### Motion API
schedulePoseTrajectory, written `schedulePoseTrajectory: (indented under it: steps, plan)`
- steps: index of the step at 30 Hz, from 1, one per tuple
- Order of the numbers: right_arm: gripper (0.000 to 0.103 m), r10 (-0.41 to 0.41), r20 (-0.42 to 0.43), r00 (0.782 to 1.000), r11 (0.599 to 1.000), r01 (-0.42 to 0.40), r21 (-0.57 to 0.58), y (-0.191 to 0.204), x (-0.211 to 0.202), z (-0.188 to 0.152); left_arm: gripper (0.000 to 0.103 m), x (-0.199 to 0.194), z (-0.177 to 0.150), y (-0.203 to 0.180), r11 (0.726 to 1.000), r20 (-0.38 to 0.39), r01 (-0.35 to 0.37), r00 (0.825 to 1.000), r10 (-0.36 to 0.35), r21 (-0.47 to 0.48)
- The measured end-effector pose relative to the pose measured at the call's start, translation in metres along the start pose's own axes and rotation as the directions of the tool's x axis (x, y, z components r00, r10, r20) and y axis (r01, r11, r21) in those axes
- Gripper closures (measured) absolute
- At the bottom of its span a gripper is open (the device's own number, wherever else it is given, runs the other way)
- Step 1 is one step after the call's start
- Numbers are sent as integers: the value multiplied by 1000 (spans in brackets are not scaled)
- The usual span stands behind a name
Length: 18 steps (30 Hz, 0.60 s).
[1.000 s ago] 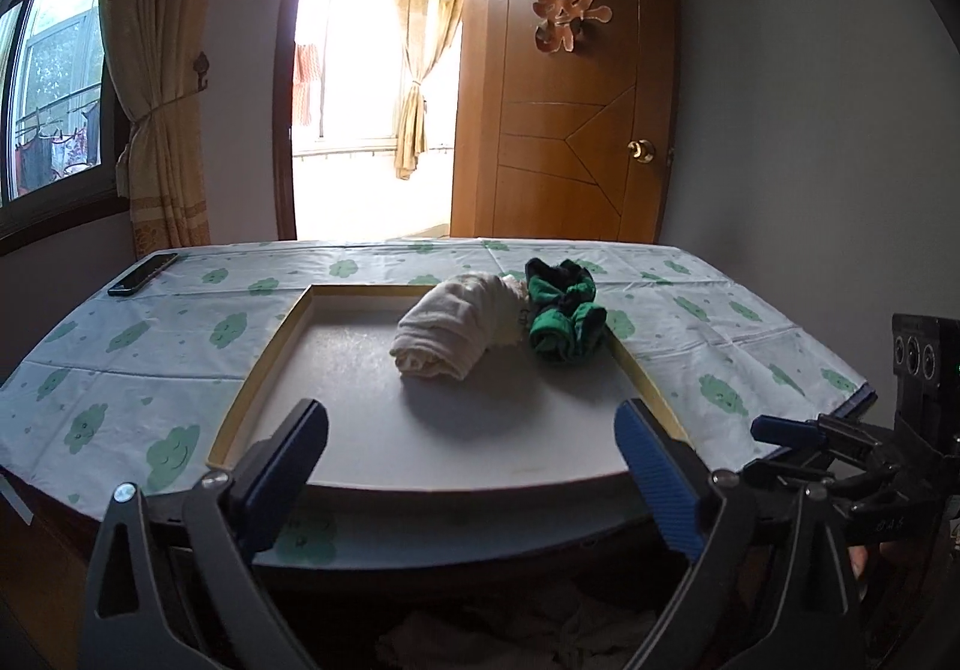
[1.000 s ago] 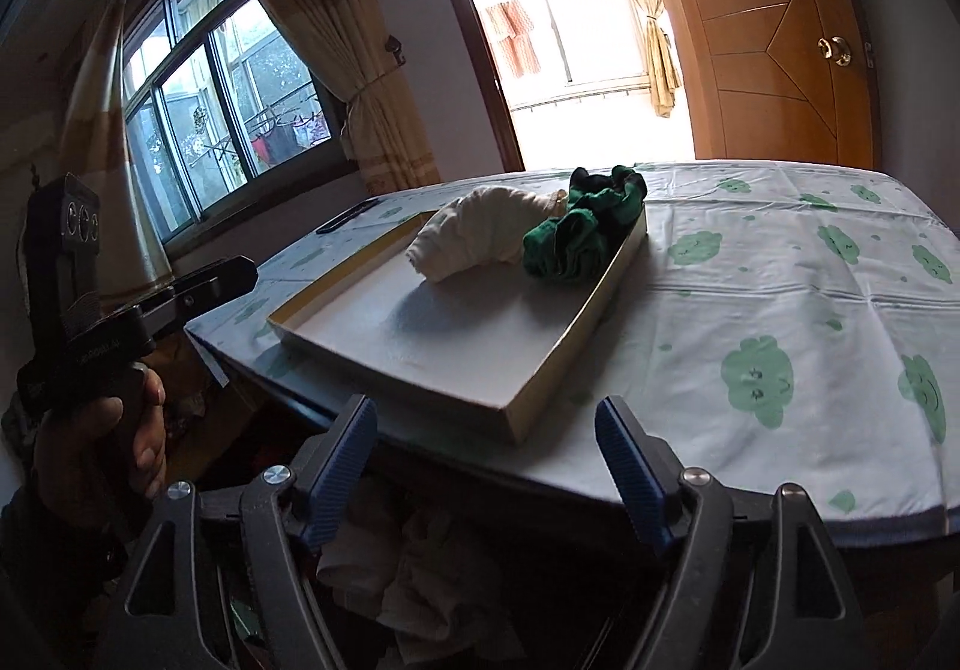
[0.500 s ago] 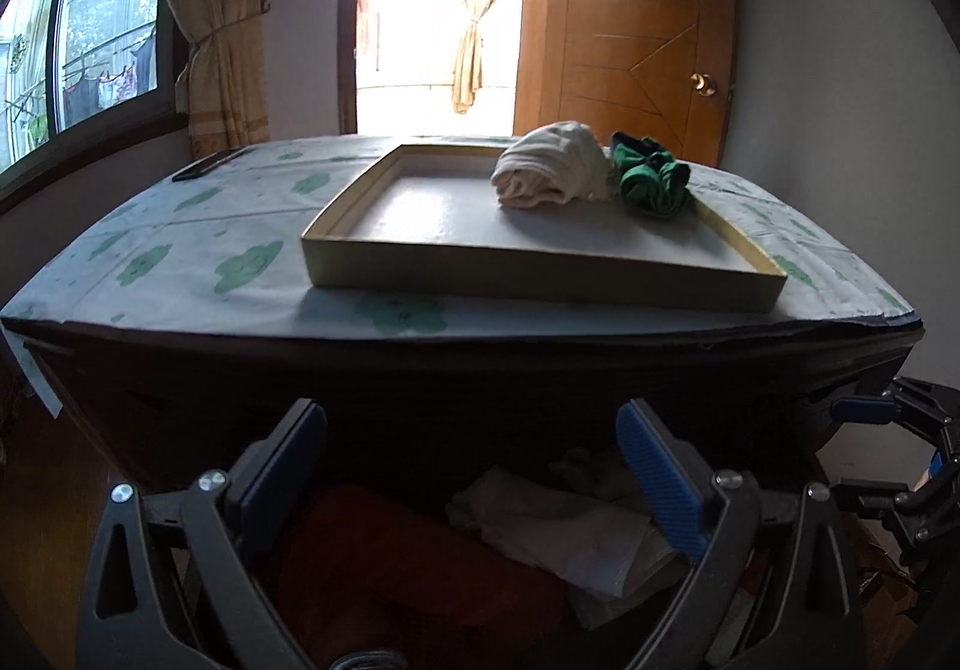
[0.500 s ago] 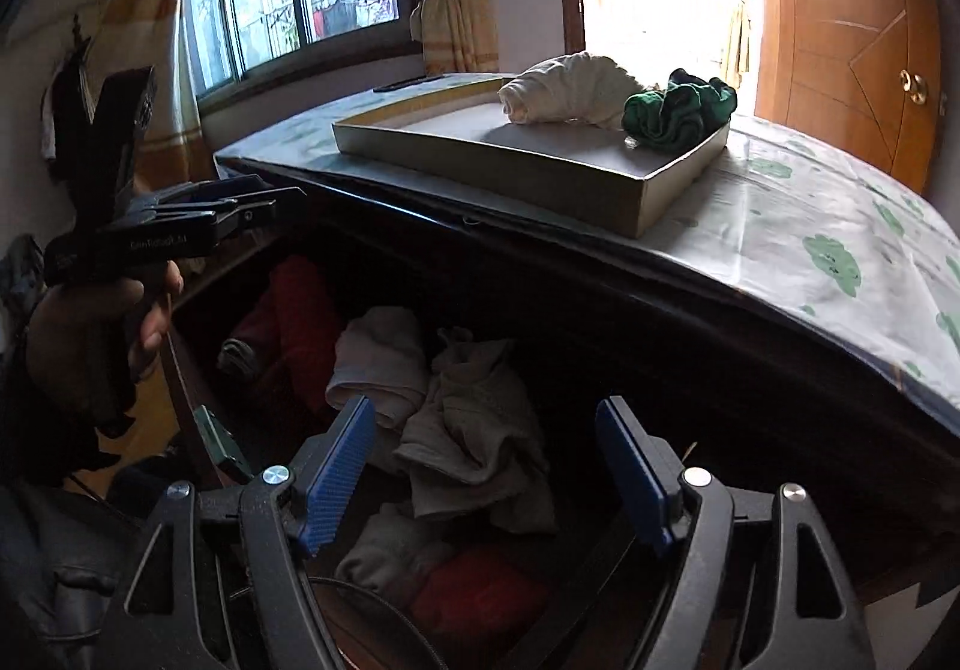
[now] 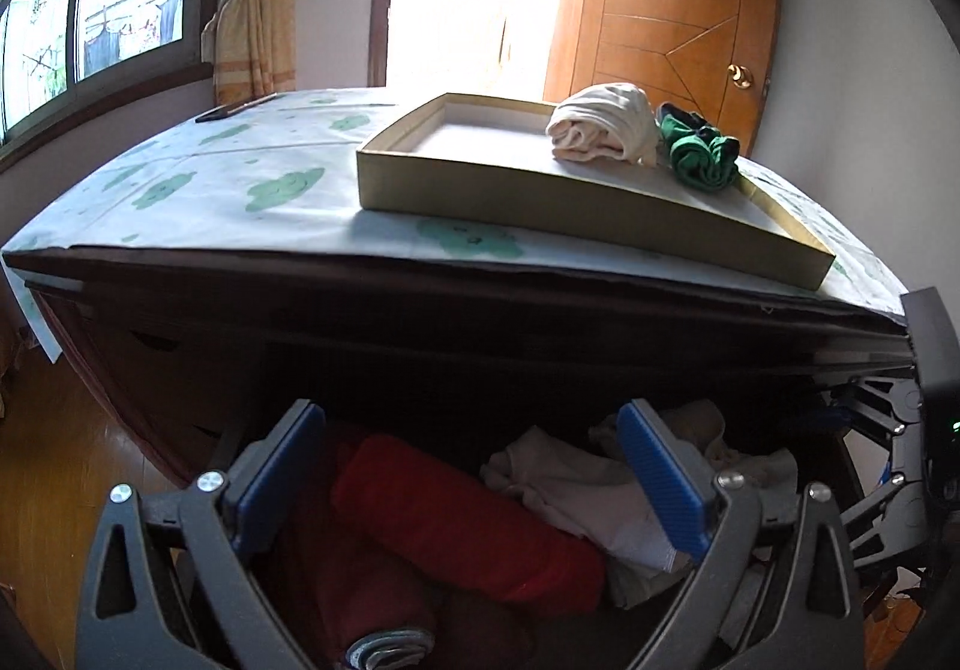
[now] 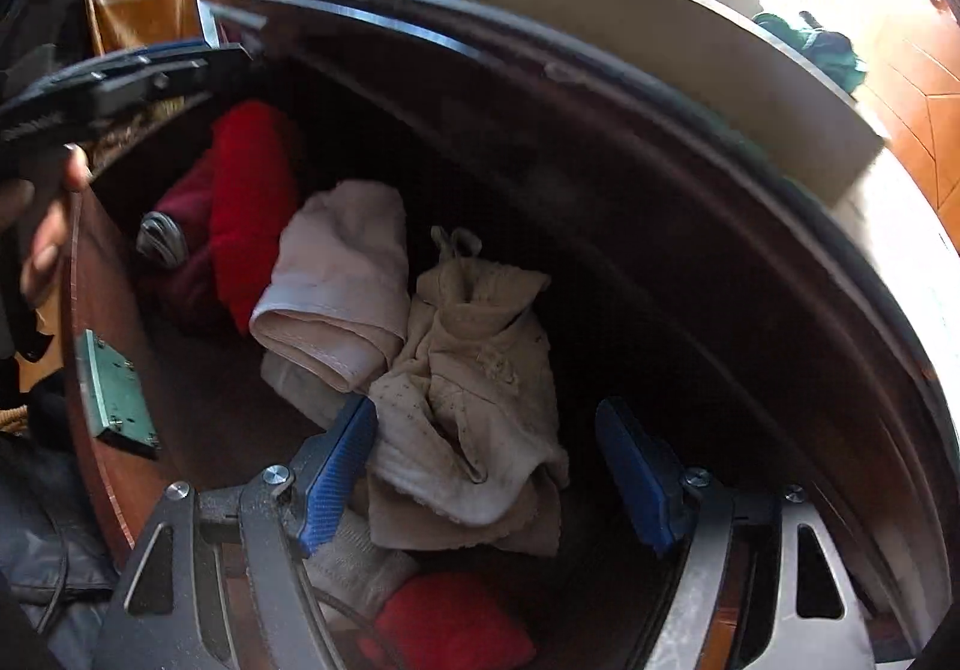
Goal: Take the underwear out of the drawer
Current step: 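Move both open tools down into the open drawer of clothes, then grasp the beige lace underwear with the right tool while the left tool grasps the red rolled cloth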
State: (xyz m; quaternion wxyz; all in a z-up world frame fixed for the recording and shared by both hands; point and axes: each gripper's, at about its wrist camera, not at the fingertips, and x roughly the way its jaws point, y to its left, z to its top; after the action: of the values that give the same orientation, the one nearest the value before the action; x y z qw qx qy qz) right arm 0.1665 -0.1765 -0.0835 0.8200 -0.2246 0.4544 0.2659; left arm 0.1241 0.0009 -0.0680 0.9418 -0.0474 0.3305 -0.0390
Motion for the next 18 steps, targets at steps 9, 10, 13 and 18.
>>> schedulePoseTrajectory:
  steps: [9,10,13,18]
  plan:
    - [36,43,-117,992,999,-45,-9,7,37,6,3,-1,-4,8,1000,-50,-15,999,16,20]
    - [36,53,-131,990,999,-54,-5,6,40,6,3,0,-5,9,1000,-63,-19,998,20,22]
    - [36,55,-168,984,998,-61,-28,10,48,8,3,3,-7,9,999,-102,-16,995,19,30]
    - [50,73,-165,984,994,-84,-63,17,52,10,3,12,-9,5,999,-177,24,984,-16,43]
